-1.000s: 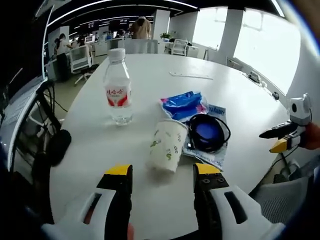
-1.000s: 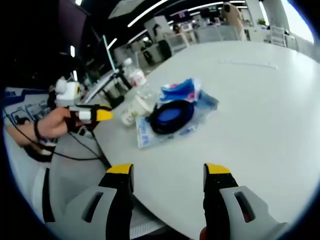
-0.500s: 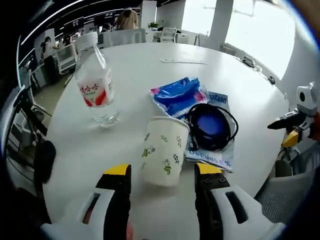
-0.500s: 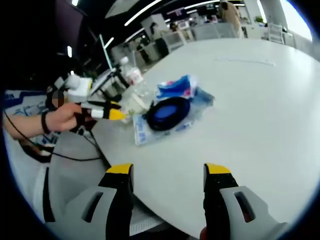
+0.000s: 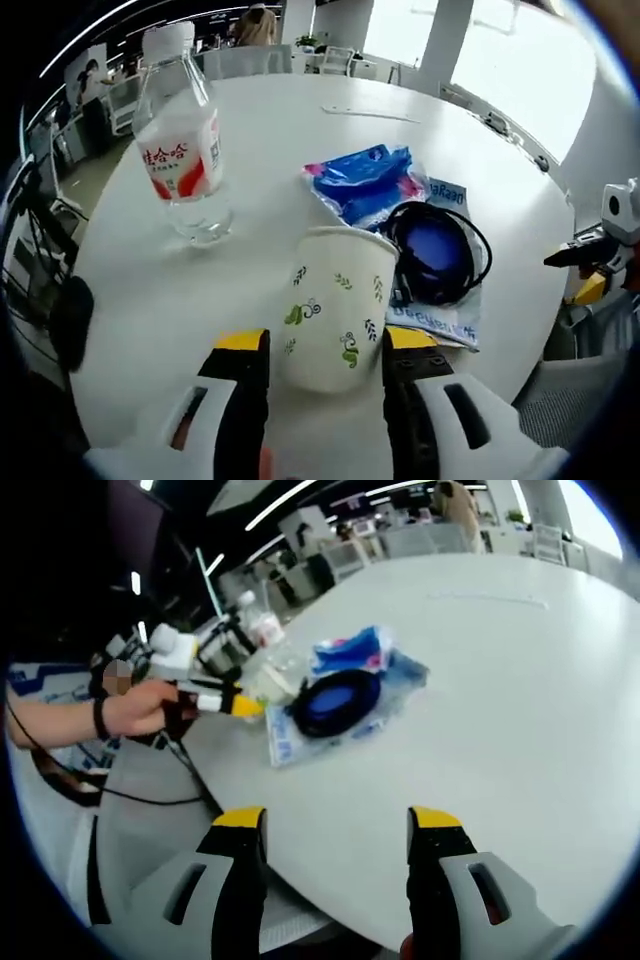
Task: Arrange the tabletop items into an orderly group along one side of the table until the central work area is clear of visible clutter.
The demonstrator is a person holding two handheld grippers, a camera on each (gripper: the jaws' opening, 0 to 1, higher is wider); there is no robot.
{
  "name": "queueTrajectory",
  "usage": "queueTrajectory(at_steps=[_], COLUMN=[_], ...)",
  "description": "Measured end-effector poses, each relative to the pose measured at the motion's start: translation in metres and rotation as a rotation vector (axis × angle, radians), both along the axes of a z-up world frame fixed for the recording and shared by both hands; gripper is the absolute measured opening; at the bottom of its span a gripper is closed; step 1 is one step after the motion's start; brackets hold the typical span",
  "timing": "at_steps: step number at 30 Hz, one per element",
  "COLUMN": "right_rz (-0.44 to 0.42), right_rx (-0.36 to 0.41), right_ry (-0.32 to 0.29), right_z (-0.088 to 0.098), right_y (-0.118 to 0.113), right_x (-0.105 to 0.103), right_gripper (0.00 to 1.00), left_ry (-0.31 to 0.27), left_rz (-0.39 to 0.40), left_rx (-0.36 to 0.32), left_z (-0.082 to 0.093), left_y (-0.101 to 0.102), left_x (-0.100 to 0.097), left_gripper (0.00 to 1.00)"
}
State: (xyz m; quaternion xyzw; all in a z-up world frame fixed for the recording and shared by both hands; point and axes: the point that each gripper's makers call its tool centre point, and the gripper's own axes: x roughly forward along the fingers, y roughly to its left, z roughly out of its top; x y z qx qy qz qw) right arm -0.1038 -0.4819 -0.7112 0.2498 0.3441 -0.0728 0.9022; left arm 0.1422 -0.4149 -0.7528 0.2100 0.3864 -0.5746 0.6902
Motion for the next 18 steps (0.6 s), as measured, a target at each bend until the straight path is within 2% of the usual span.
queueTrajectory(at_steps=[6, 18], right_rz=[-0.008, 0.012], right_rx=[0.0, -0.003], right_ry=[0.001, -0.011], right_z=[0.001, 0.003], right_y=[0.0, 0.003], right_x=[-0.001, 0.006], right_gripper=[0.54, 0.54], left_ry=[0.013, 0.07], left_rz=[0.01, 0.105], left_rx=[-0.021, -0.058], left_z=[0.001, 0.01], left_y=[0.001, 0.018], left_x=[-0.002, 0.001], left_gripper=[0.38, 0.37])
